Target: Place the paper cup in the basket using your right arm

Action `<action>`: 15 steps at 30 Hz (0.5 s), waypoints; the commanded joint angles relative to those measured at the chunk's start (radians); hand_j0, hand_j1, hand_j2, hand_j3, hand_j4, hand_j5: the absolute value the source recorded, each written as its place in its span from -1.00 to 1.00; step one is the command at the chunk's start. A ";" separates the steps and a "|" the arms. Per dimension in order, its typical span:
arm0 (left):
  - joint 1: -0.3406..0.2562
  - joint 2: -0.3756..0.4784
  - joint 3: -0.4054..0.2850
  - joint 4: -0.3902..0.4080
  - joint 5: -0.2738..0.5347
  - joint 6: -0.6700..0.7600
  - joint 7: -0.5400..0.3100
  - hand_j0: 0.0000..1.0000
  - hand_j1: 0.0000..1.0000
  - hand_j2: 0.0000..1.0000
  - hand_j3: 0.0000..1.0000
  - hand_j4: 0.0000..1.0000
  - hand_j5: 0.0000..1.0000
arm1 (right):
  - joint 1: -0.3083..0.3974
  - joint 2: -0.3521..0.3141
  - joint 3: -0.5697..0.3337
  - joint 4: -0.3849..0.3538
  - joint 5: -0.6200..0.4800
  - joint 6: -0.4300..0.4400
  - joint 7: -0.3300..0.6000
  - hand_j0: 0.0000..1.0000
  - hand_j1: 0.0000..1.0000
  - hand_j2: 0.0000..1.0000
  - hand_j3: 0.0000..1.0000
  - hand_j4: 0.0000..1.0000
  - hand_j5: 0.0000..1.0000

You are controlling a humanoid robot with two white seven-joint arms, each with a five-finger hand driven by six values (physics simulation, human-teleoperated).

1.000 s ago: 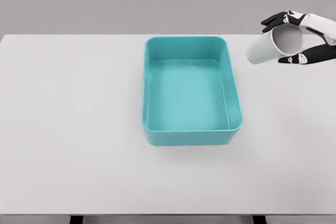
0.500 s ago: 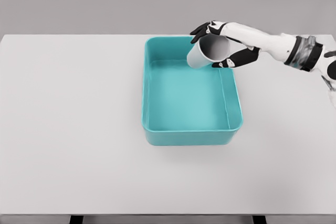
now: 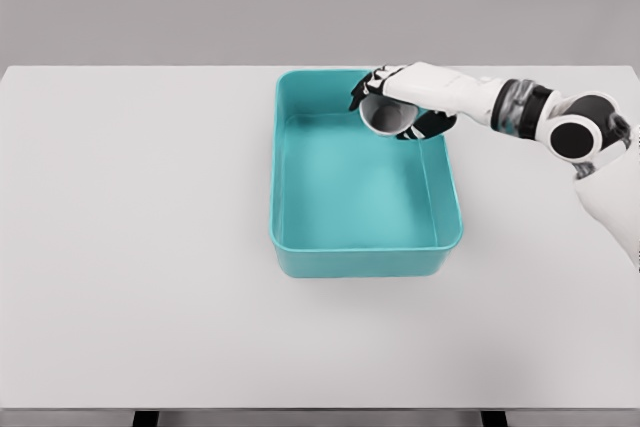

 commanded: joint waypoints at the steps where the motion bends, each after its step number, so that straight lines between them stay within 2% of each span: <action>1: 0.000 0.000 0.000 0.000 0.001 0.000 0.000 1.00 1.00 1.00 1.00 1.00 1.00 | 0.000 0.013 0.004 -0.001 0.068 0.014 -0.001 0.25 0.25 0.25 0.25 0.25 0.25; 8: 0.000 0.000 0.000 0.001 0.001 0.000 -0.001 1.00 1.00 1.00 1.00 1.00 1.00 | -0.009 0.034 0.059 -0.001 0.120 0.016 -0.001 0.32 0.32 0.32 0.32 0.32 0.32; 9: 0.000 0.000 0.001 0.000 0.001 0.000 -0.001 1.00 1.00 1.00 1.00 1.00 1.00 | -0.011 0.034 0.081 -0.001 0.122 0.014 -0.001 0.55 0.55 0.55 0.55 0.55 0.55; 10: 0.000 0.000 0.000 0.000 0.001 0.000 -0.001 1.00 1.00 1.00 1.00 1.00 1.00 | -0.020 0.034 0.101 -0.001 0.122 0.016 -0.001 0.67 0.67 0.67 0.67 0.67 0.67; 13: 0.000 0.000 0.000 0.001 0.001 0.000 0.000 1.00 1.00 1.00 1.00 1.00 1.00 | -0.023 0.033 0.122 -0.003 0.123 0.013 -0.001 0.79 0.79 0.79 0.79 0.79 0.79; 14: 0.000 0.000 0.000 0.000 0.001 0.000 0.000 1.00 1.00 1.00 1.00 1.00 1.00 | -0.023 0.031 0.122 -0.003 0.123 0.011 -0.001 1.00 1.00 1.00 1.00 1.00 1.00; 15: 0.000 0.000 0.000 0.000 0.001 0.000 -0.001 1.00 1.00 1.00 1.00 1.00 1.00 | -0.023 0.028 0.121 -0.009 0.122 0.006 -0.001 1.00 1.00 1.00 1.00 1.00 1.00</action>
